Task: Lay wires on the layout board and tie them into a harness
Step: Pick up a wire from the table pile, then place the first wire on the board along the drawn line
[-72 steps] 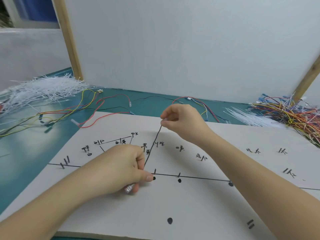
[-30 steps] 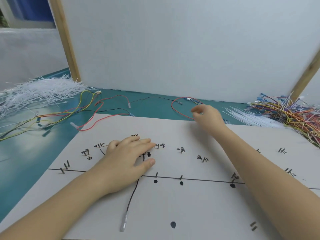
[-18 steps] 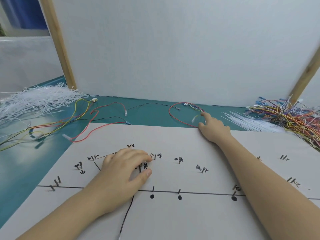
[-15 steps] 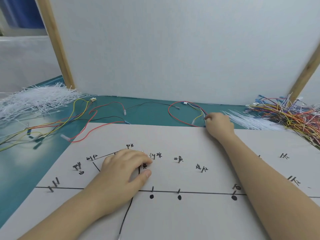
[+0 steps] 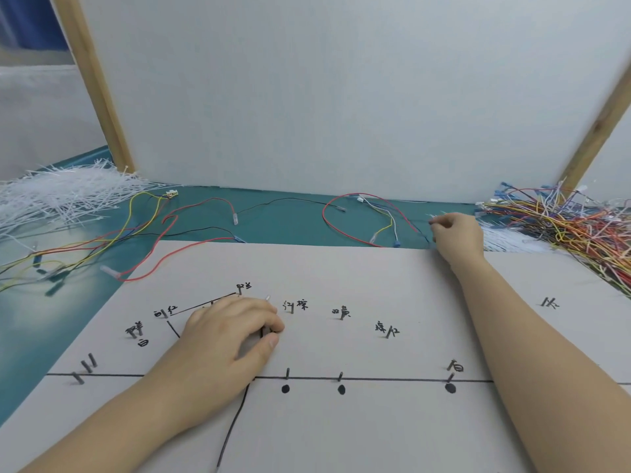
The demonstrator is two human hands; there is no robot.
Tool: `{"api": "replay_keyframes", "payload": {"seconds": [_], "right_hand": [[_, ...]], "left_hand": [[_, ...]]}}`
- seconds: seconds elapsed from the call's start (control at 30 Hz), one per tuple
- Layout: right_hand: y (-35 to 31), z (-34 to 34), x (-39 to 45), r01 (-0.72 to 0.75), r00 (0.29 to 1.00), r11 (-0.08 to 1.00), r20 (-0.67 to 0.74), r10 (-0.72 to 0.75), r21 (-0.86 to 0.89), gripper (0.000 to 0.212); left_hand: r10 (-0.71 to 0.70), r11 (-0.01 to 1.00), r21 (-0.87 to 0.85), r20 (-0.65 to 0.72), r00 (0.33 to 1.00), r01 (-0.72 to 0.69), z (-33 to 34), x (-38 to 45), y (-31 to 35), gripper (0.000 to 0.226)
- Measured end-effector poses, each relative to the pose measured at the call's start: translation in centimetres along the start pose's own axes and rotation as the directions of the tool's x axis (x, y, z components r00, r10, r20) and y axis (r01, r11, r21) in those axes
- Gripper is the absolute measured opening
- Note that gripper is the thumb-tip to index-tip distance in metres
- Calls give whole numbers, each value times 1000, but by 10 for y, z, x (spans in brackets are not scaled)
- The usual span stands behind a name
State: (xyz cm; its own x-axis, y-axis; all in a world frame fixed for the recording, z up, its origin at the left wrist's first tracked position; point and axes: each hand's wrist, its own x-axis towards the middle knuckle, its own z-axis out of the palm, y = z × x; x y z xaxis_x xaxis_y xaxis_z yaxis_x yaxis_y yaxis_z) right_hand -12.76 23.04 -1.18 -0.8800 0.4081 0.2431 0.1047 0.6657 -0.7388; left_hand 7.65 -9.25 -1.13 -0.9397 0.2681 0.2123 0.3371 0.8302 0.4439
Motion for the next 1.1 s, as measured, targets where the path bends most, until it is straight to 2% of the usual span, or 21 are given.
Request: {"api": "replay_keyframes", "payload": {"seconds": [0.07,0.2,0.3,0.47,0.53,0.67,0.77,0.83,0.93,1.0,1.1], "right_hand": [[1,-6,3,-26,996,981,-73,41,194,21],[-1,-5,1,-85,995,983,-40,93,161,17],[-6,0,-2,-135,991,955,51,126,265,8],[-8,2,-6,-80,992,981,106,63,174,7],[-10,1,-7,-82,994,963,85,62,257,11],[-27,-6,-9,-128,992,838,49,120,530,22],[-40,-14,-17,-130,990,653,56,132,746,30],[-45,-19,-22,-104,994,540,66,90,835,27],[-48,-24,-27,-25,999,564,36,-9,825,28],[-46,-21,-30,-96,994,599,104,22,795,23],[-45,-17,-34,-342,935,601,327,138,722,11]], "left_hand": [[3,1000,-7,-9,1000,-3,0,0,-1,51],[9,1000,-13,-12,1000,-9,0,-1,-1,52],[19,1000,-13,-11,1000,-19,1,0,-1,53],[25,1000,-7,-12,1000,-25,1,-1,-2,55],[24,1000,-12,-15,1000,-24,0,-1,-1,55],[24,999,-21,-17,1000,-25,1,0,-2,54],[25,1000,-17,-12,1000,-25,0,0,-2,54],[24,1000,-10,-6,1000,-25,0,0,-1,53],[23,1000,-2,-3,1000,-23,-1,0,0,54],[26,1000,-2,-3,1000,-26,-1,0,0,54],[23,1000,-4,2,1000,-23,-2,0,2,44]]}}
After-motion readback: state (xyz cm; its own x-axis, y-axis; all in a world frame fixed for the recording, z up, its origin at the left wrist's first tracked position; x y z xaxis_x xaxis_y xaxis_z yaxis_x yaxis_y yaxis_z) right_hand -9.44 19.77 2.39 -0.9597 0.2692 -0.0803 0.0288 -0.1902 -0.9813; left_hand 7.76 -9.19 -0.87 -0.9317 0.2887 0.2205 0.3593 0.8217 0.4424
